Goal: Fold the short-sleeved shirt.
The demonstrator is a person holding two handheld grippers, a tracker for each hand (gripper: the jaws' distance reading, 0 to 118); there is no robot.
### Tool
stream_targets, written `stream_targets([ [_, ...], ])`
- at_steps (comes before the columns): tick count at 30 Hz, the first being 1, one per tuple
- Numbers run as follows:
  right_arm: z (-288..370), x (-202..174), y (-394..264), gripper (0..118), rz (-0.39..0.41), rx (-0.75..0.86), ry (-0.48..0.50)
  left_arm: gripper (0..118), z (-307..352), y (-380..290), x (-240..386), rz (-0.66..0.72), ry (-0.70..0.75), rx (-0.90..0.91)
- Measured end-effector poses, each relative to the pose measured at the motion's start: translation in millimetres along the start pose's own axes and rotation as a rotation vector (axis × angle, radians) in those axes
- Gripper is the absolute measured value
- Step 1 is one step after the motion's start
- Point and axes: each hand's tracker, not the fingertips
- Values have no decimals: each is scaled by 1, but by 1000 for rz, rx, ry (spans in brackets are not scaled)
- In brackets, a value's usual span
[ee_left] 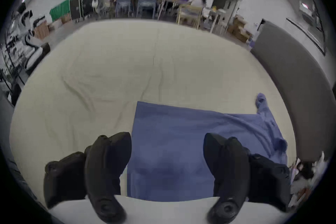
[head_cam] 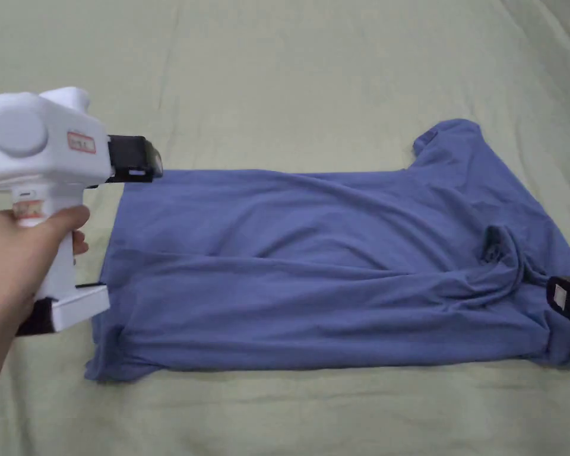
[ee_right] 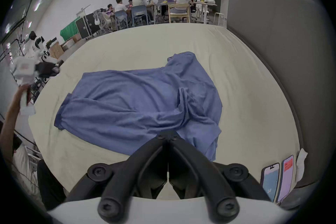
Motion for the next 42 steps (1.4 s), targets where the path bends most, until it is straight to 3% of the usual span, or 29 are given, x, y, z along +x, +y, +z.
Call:
stream_targets([
  [4, -16, 1, 4, 2, 7, -24, -6, 91, -76, 21, -1, -61, 104, -100],
  [8, -31, 6, 3, 2, 5, -51, -18, 90, -108, 23, -6, -73, 92, -130],
  [9, -34, 7, 3, 2, 3, -57, -21, 81, -115, 22, -7, -80, 93, -150],
  [10, -37, 9, 2, 2, 4, -62, -21, 61, -120, 19, -7, -93, 97, -184],
  [11, -39, 9, 2, 2, 3, -64, -22, 31, -121, 13, -8, -117, 99, -186],
  [13, -42, 10, 2, 2, -2, -69, -19, 8, -117, 8, -8, -68, 25, -139],
  [14, -43, 10, 1, 2, -5, -71, -17, 2, -114, 8, -8, -76, 65, -140],
  [20, -39, 11, 6, 3, -22, -63, 8, 1, -81, 4, 7, -139, 54, -104],
  [21, -39, 13, 11, 33, -55, -57, 35, 1, -71, 4, 8, -143, 39, -82],
  [22, -39, 18, 15, 82, -91, -53, 64, 1, -59, 3, 10, -146, 27, -52],
  [23, -40, 21, 24, 117, -111, -45, 73, 1, -46, 1, 12, -149, 12, -31],
  [25, -54, 27, 48, 118, -100, -48, 94, 1, -23, -4, 17, -158, -5, 24],
  [26, -59, 36, 64, 118, -98, 36, 92, 1, -14, -6, 19, -163, -7, 28],
  [30, -127, 69, 130, 118, -154, -34, 93, 1, 3, -17, 25, -181, -4, 54],
  [38, -293, 99, 176, 118, -199, -367, -114, 1, -5, -22, 20, -120, -27, 34],
  [40, -310, 101, 170, 107, -220, -390, -122, 1, -9, -21, 18, -107, -37, 26],
  [41, -312, 101, 166, 86, -228, -395, -99, 1, -12, -21, 18, -105, -34, 25],
  [42, -307, 95, 163, 74, -221, -394, -120, 1, -13, -21, 19, -108, -34, 23],
])
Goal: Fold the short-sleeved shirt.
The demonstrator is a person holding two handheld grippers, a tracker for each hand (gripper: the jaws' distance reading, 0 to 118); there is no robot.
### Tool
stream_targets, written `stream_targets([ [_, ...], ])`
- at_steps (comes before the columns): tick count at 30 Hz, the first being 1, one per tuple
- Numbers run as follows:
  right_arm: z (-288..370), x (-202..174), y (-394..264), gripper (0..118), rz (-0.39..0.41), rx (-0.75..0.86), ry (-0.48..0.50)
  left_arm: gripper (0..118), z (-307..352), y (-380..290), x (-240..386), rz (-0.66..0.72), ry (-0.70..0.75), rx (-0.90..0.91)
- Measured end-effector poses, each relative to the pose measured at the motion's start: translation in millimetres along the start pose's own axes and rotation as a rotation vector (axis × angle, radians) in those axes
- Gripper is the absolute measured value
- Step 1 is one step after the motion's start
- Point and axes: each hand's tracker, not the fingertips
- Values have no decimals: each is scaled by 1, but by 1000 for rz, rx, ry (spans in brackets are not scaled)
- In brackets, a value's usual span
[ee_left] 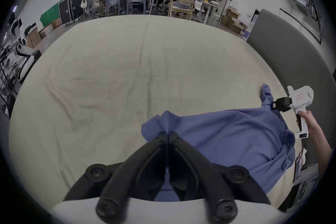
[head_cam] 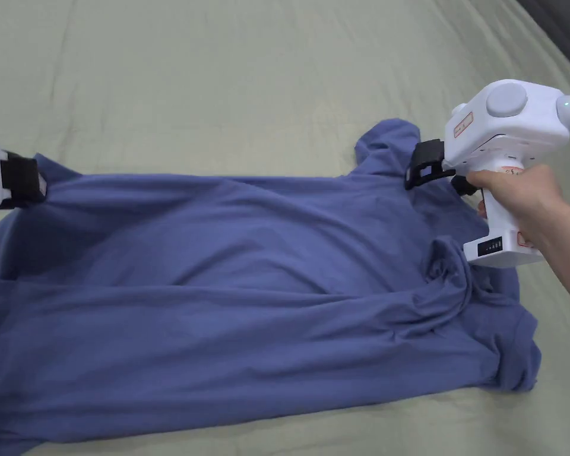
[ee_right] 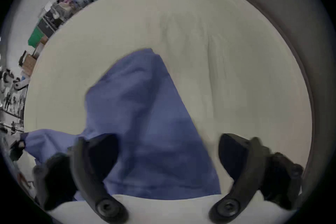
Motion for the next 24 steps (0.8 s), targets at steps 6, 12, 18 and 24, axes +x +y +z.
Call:
stream_targets([
  [6, 24, -4, -14, 3, 41, 87, -9, 1, -5, 2, -1, -7, -2, -11],
  [12, 64, -4, -27, 3, 76, 179, 54, 1, 14, 5, 3, -33, -5, 3],
  [18, 147, 7, -84, 3, 153, 313, 129, 1, 69, -15, 3, -92, -11, 43],
  [24, 198, 41, -178, 3, 130, 349, 159, 1, 107, -85, -1, -123, 42, -28],
])
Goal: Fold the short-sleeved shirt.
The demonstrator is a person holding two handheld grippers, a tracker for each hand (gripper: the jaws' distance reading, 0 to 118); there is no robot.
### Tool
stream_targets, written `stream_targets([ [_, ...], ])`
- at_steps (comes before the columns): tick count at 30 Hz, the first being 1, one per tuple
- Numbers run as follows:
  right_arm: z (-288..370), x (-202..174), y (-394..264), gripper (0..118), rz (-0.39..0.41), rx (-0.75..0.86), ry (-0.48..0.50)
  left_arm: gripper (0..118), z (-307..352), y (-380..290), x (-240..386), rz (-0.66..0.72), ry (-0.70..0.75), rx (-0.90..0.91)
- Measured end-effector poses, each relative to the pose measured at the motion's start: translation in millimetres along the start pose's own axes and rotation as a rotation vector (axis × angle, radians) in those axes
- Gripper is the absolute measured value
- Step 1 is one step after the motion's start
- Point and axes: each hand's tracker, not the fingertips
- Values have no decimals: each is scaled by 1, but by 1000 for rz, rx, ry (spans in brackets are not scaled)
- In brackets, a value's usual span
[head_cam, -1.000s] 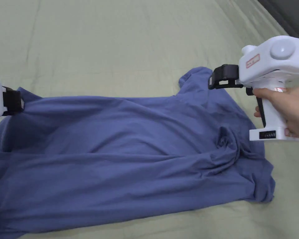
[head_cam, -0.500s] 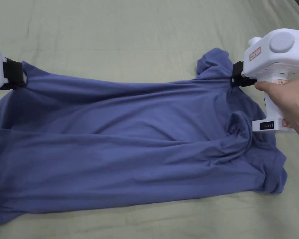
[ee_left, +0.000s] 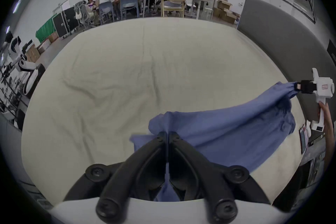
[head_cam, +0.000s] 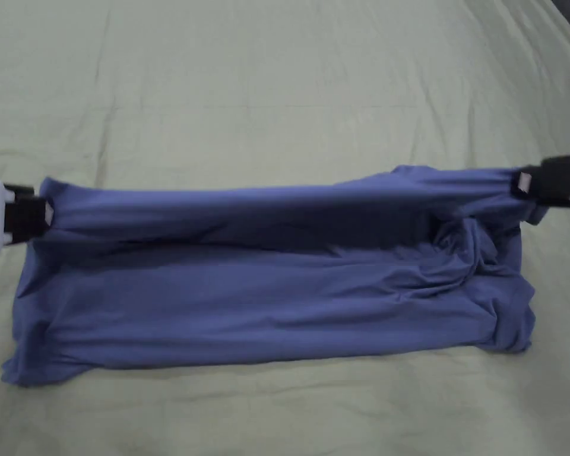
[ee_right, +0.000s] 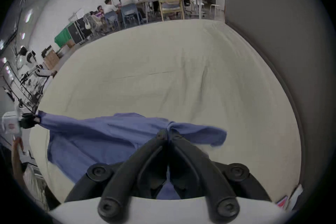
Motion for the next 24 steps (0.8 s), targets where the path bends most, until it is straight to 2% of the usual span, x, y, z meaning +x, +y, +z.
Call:
stream_targets([
  [3, 24, 5, -45, 3, -21, -31, 6, 1, -3, -41, 0, 22, -7, -94],
  [6, 20, 14, -76, 3, -28, -108, -7, 1, -15, -69, 2, 61, -17, -158],
  [8, 10, 15, -91, 3, -17, -146, -37, 1, -23, -81, 7, 41, 2, -186],
  [15, -17, 10, -103, 3, -8, -200, -57, 1, -33, -84, 18, -10, 51, -218],
  [16, -18, 9, -101, 3, -3, -201, -63, 5, -33, -83, 17, -10, 51, -216],
  [17, -16, 8, -98, 8, 4, -199, -64, 20, -31, -81, 16, 7, 48, -217],
  [18, -14, 7, -96, 53, 7, -193, -60, 57, -29, -80, 14, 34, 43, -214],
  [19, -9, 4, -93, 96, -8, -199, -71, 79, -23, -80, 12, 64, 27, -199],
  [20, -3, 1, -92, 118, -5, -199, -80, 83, -17, -81, 11, 85, 11, -183],
  [24, 42, -21, -95, 118, 16, -61, -78, 83, 35, -79, 14, 93, 68, -55],
])
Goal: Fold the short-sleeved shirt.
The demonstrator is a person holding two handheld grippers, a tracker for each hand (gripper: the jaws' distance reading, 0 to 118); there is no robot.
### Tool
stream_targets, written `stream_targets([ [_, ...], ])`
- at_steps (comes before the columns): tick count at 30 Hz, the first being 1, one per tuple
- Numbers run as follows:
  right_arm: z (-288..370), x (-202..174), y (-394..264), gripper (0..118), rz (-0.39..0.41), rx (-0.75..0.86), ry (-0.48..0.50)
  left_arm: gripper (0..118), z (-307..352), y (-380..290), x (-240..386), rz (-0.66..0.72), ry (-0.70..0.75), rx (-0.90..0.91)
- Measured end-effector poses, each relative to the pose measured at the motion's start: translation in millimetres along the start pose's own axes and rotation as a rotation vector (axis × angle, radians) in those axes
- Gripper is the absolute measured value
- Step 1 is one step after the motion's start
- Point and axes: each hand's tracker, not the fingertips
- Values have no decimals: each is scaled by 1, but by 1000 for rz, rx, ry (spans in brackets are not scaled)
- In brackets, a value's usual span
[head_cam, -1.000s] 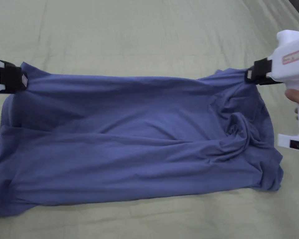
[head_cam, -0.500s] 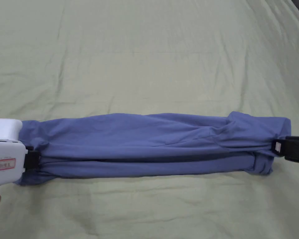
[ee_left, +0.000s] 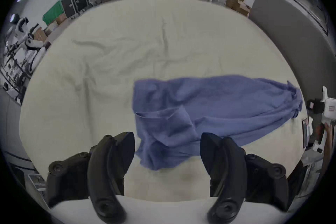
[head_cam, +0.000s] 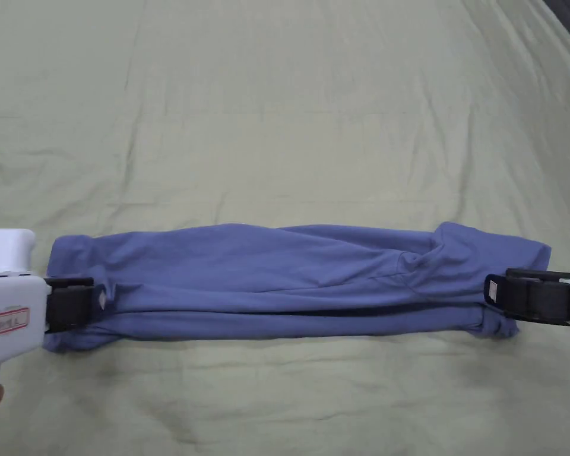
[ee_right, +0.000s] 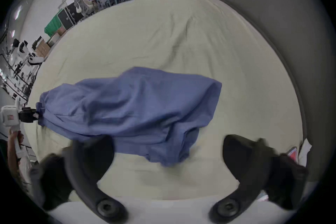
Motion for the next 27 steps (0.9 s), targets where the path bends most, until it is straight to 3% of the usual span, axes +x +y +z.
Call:
stream_targets([
  [7, 72, -51, -2, 118, 67, 274, -81, 82, 109, -7, 12, 61, 14, 420],
  [8, 74, -54, -5, 111, 83, 277, -71, 69, 114, -9, 13, 53, 9, 443],
  [9, 76, -56, -6, 67, 106, 272, -55, 6, 117, -8, 13, 44, 21, 422],
  [10, 74, -58, -5, 3, 103, 259, -52, 0, 114, -5, 13, 43, 22, 414],
  [12, 71, -57, -9, 2, 58, 259, -40, 0, 113, 0, 8, 30, 14, 342],
  [13, 71, -57, -9, 2, 55, 210, 7, 0, 106, -1, 9, 30, 2, 328],
  [16, 63, -54, -16, 2, 53, 222, 27, 0, 105, -1, 4, 30, -13, 333],
  [18, 62, -54, -16, 2, 50, 214, 43, 0, 95, -9, -6, 77, -95, 307],
  [21, 62, -61, -16, 2, 49, 206, 67, 0, 68, -8, -41, 260, -402, 253],
  [22, 61, -63, -17, 2, 46, 203, 81, 17, 52, -9, -56, 313, -531, 241],
  [24, 57, -68, -19, 2, 43, 194, 98, 94, 16, -11, -84, 420, -659, 157],
  [27, 47, -77, -21, 2, 50, 170, 109, 94, -38, -21, -114, 570, -646, 39],
])
